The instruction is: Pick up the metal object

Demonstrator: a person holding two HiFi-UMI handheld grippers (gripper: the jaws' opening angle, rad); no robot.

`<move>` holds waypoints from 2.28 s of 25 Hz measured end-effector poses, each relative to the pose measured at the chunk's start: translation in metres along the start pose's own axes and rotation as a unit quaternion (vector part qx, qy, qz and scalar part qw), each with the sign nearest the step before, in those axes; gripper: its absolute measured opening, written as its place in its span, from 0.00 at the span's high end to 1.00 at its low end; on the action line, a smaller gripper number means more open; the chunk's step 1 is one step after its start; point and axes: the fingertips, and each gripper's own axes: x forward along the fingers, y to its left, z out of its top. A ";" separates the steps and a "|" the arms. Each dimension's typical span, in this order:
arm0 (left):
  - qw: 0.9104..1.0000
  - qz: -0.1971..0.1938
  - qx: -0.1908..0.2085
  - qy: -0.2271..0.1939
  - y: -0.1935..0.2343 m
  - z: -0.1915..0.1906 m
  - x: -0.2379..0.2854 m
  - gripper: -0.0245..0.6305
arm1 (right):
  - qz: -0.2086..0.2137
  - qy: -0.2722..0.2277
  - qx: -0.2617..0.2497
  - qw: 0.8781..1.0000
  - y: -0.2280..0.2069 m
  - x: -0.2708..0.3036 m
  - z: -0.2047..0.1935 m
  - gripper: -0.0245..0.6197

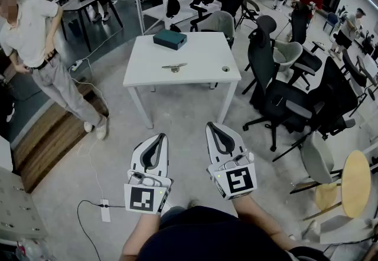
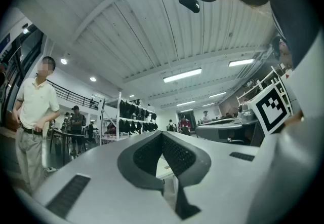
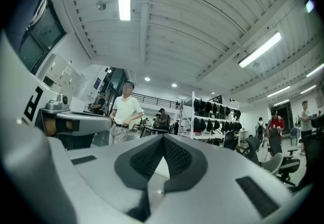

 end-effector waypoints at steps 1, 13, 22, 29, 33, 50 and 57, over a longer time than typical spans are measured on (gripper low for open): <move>1.000 0.000 0.000 0.001 -0.001 -0.002 0.001 0.93 | -0.002 0.001 0.014 1.000 -0.002 -0.001 -0.003 0.92; 1.000 0.012 -0.010 0.015 0.024 -0.029 0.029 0.93 | 0.006 0.023 0.031 0.999 -0.013 0.036 -0.036 0.92; 1.000 0.000 -0.013 0.013 0.095 -0.057 0.109 0.93 | -0.006 0.031 0.016 0.999 -0.038 0.142 -0.060 0.82; 0.999 -0.025 -0.020 -0.006 0.170 -0.068 0.184 0.93 | -0.017 0.053 -0.012 0.998 -0.049 0.240 -0.072 0.82; 0.999 -0.037 -0.029 -0.003 0.209 -0.082 0.212 0.93 | -0.029 0.074 -0.016 0.997 -0.048 0.283 -0.085 0.82; 0.996 -0.048 -0.062 0.033 0.274 -0.140 0.290 0.93 | -0.043 0.135 -0.050 0.989 -0.077 0.382 -0.150 0.82; 0.998 -0.038 -0.037 0.032 0.300 -0.154 0.341 0.93 | -0.001 0.157 -0.097 0.983 -0.104 0.437 -0.191 0.82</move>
